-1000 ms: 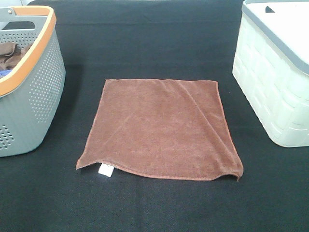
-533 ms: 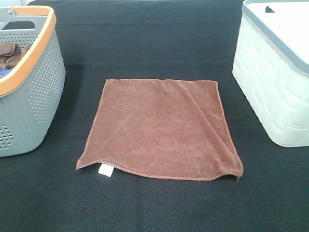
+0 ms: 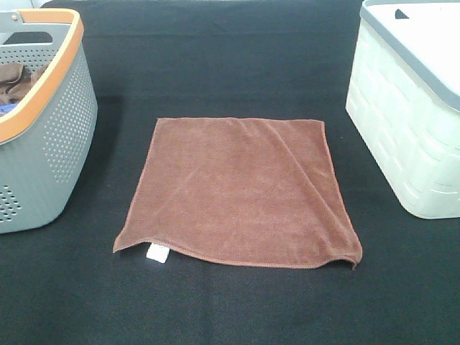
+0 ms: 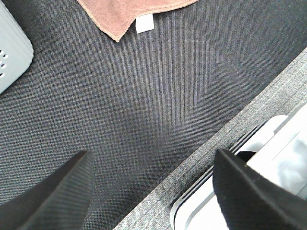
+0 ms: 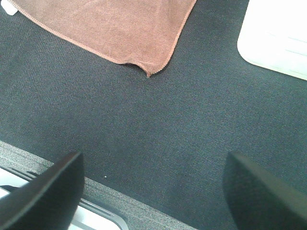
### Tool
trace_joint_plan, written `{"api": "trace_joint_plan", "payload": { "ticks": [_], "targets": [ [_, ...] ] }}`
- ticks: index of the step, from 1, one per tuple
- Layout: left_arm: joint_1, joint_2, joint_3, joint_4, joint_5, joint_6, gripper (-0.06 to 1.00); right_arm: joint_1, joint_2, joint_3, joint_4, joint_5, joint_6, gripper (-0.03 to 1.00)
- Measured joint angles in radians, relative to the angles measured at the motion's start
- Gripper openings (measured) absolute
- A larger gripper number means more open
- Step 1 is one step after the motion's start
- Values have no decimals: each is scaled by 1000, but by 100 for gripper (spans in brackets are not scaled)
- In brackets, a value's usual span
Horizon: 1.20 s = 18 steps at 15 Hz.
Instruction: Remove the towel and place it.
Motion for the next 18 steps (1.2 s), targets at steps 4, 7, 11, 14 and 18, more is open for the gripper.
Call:
{"api": "trace_joint_plan", "payload": {
  "ticks": [4,7,11,14,18],
  "targets": [
    [224,-153,1,-6,0,1,67,-72,-27,0,0,0,0,75],
    [418,-342,1,-6,1,1,67,-190,-152,0,-1,0,0,75],
    [522,-428,1,-6,1,1,67,-208,-329,0,0,0,0,75],
    [528,-429,1,-5,1,1,67,-208,-386,1,3,1,1,75],
    [557,-429,1,-5,1,1,67,-208,-390,1,3,0,8,75]
  ]
}}
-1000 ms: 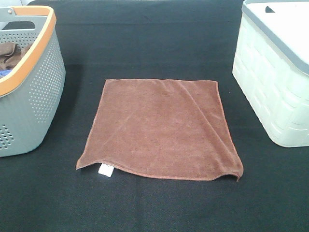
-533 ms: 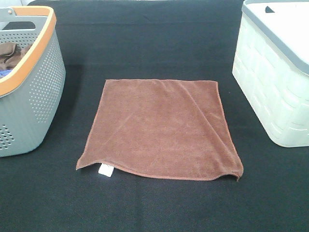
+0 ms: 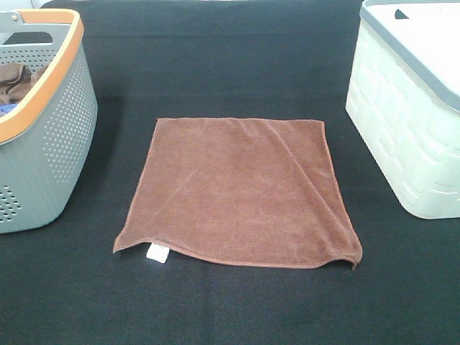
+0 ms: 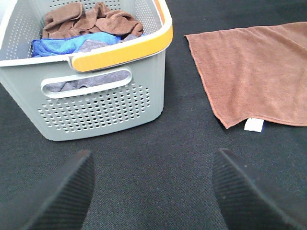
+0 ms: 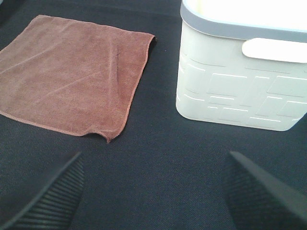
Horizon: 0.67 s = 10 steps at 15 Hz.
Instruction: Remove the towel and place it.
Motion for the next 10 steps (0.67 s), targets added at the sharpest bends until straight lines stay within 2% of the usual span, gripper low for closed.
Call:
{"api": "trace_joint_plan", "payload": {
  "ticks": [10],
  "targets": [
    [3,0,0,1,0,0,67,0,0,0,0,0,6,75]
  ]
}}
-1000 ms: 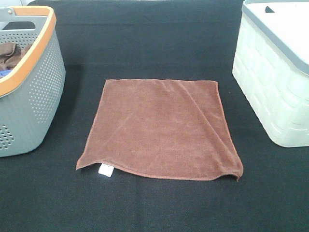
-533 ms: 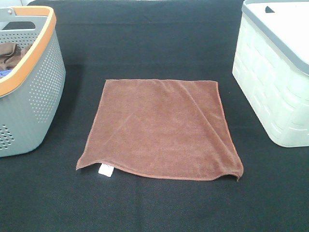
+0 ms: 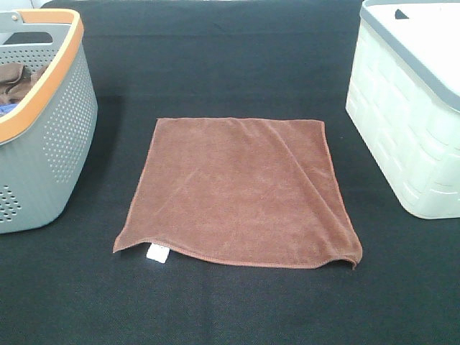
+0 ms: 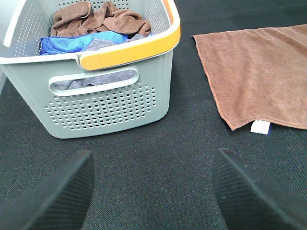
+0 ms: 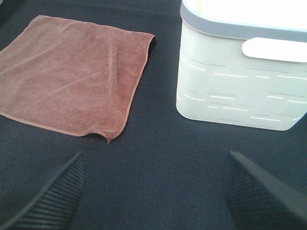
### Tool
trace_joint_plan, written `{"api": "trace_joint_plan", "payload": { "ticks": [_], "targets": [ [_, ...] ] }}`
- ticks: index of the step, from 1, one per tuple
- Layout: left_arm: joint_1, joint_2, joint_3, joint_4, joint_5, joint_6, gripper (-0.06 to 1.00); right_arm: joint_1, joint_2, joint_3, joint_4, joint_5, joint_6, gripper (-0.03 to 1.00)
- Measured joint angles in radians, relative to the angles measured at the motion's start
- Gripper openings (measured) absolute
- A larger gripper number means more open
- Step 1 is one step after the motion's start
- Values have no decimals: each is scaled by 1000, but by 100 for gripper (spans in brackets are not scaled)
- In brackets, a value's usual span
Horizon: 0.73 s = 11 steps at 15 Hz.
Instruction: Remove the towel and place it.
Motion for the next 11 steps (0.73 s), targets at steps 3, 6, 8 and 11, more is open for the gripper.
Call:
{"api": "trace_joint_plan", "payload": {
  "ticks": [3,6,8,11],
  "targets": [
    [-6,0,0,0,0,0,67,0,0,0,0,0,1,75],
    [-22,0,0,1,0,0,67,0,0,0,0,0,1,75],
    [-23,0,0,1,0,0,67,0,0,0,0,0,1,75],
    [-24,0,0,1,0,0,67,0,0,0,0,0,1,75]
  ]
}}
